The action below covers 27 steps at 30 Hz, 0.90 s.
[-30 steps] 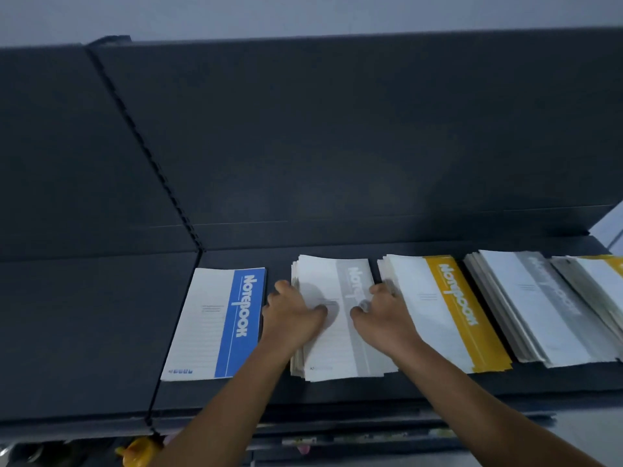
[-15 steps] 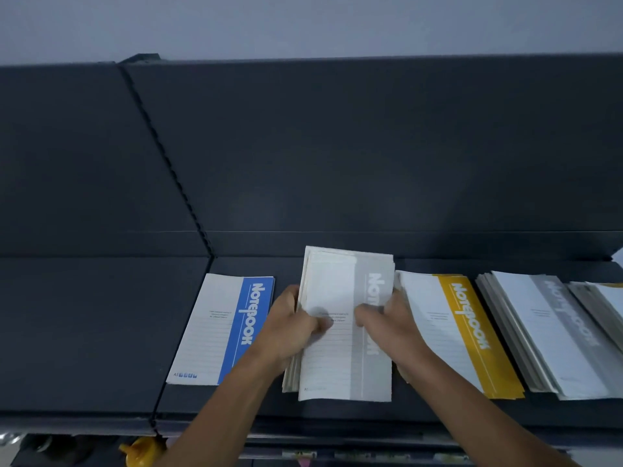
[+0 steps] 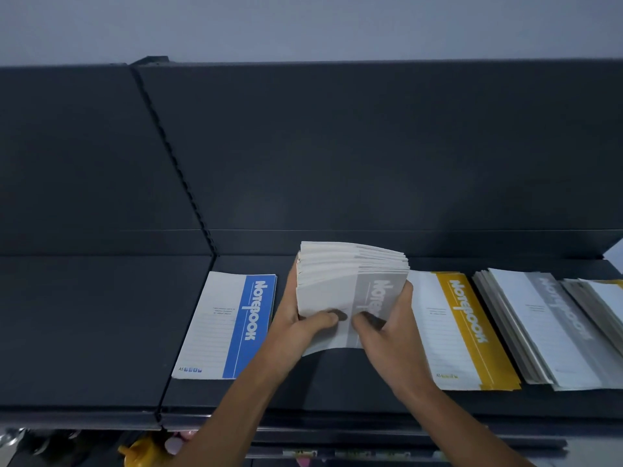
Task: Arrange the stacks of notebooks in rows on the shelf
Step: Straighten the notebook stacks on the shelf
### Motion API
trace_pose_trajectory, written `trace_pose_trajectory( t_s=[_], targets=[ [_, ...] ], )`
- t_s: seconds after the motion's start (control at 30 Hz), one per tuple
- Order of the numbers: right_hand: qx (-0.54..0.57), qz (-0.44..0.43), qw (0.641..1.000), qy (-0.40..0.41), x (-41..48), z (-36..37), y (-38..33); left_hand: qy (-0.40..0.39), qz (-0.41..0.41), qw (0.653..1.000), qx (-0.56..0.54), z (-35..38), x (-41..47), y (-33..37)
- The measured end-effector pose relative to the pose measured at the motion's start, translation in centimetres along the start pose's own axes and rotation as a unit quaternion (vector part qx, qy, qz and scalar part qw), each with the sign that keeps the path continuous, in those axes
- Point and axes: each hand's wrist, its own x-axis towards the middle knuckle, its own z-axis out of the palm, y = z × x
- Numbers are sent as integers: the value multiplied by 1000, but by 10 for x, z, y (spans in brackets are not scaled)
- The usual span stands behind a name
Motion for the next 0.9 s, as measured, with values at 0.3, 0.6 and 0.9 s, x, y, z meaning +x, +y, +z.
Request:
trace_pose_trajectory(
  t_s=[0.3, 0.6, 0.9],
  targets=[
    [-3, 18, 1000, -23, -5, -4, 4, 23, 21, 992, 124, 0, -8, -9],
    [-89, 124, 986, -68, 27, -8, 3, 139, -18, 931, 338, -5, 23, -10],
    [-225, 219, 939, -139, 49, 13, 32, 95, -113, 896, 419, -11, 28, -28]
  ],
)
